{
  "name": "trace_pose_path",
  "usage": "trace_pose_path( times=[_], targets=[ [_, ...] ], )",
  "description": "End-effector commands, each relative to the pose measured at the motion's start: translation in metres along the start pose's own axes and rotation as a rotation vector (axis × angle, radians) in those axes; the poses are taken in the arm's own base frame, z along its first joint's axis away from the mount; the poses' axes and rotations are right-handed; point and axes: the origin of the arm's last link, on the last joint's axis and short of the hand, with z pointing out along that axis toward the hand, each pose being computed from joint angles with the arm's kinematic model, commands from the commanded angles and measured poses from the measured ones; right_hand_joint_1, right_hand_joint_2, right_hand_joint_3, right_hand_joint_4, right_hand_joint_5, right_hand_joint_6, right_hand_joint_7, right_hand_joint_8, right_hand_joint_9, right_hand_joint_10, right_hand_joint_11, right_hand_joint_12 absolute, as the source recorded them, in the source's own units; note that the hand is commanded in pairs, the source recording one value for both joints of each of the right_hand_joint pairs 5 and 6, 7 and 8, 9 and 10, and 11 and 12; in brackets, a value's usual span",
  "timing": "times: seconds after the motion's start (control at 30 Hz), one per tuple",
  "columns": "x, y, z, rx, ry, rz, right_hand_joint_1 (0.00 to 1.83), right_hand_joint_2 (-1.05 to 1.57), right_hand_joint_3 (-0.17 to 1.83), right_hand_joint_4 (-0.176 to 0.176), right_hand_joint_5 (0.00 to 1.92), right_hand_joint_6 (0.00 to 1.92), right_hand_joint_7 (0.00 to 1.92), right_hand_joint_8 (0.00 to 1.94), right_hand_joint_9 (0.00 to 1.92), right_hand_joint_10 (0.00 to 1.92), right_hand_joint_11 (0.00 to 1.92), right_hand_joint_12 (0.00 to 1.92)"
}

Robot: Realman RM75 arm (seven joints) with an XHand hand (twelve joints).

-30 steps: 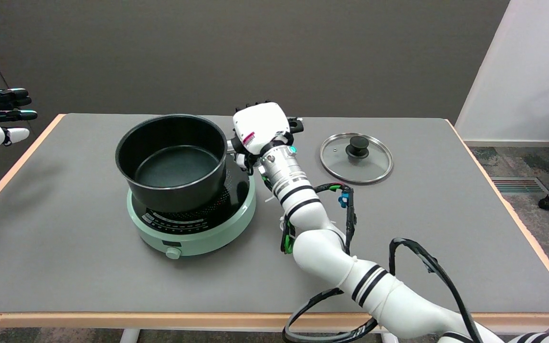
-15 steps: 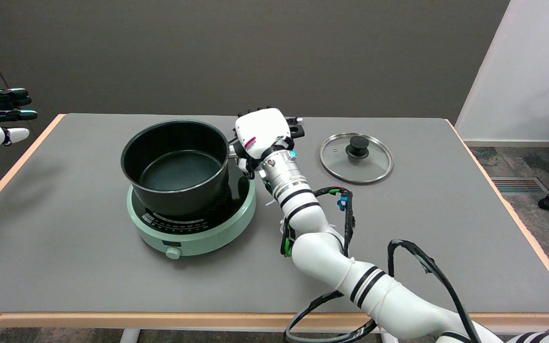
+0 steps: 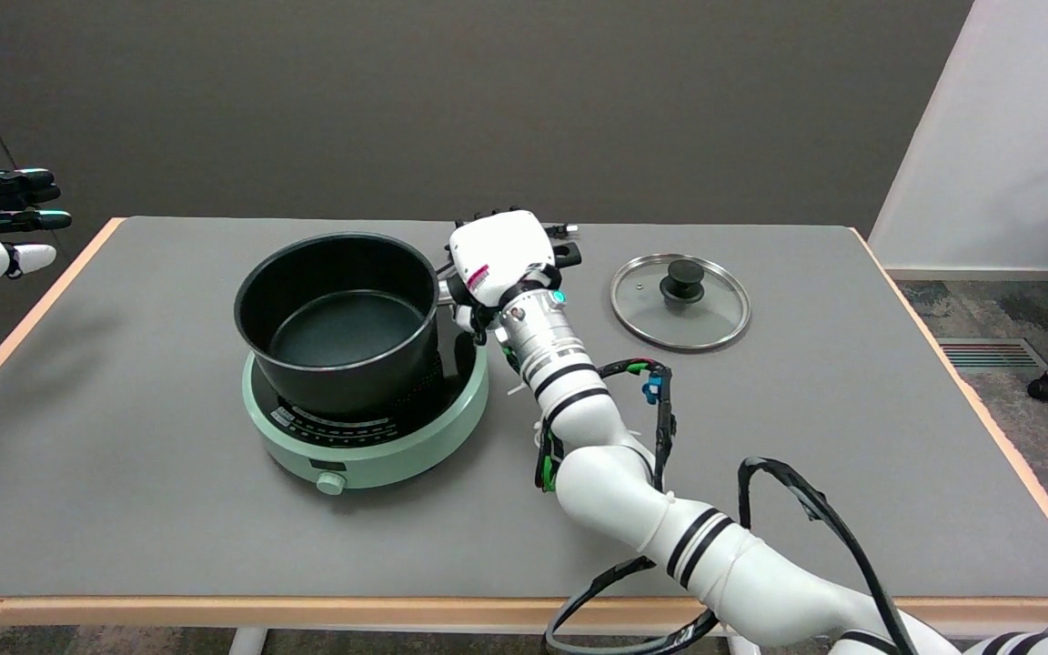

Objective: Place the soup pot onto the induction stove.

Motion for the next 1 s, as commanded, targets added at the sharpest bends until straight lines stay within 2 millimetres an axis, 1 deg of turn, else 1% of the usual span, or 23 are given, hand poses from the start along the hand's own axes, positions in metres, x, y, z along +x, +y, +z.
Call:
trace_pose_path(
  times=[0.03,0.53,0.77,0.9,1.0],
  targets=[
    [-0.0013,-0.0006,0.001,-0.001,-0.002,-0.003,0.97,1.27,0.57,-0.093,1.64,1.64,1.64,1.64,1.64,1.64,1.64,1.64],
    [-0.0018,-0.0001,0.0014,-0.002,-0.003,-0.003,0.97,1.24,0.57,-0.095,1.57,1.57,1.57,1.57,1.57,1.57,1.57,1.57],
    [-0.0011,-0.0003,0.0014,-0.002,-0.001,-0.002,0.98,1.19,0.62,-0.09,1.48,1.48,1.48,1.48,1.48,1.48,1.48,1.48],
    [-0.0009,0.0001,0.0007,-0.003,0.001,-0.002,0.99,1.14,0.68,-0.082,1.42,1.42,1.42,1.42,1.42,1.42,1.42,1.42],
    [-0.0004,0.0005,0.0,-0.006,0.004,-0.002,0.99,1.12,0.7,-0.079,1.4,1.4,1.4,1.4,1.4,1.4,1.4,1.4]
  ],
)
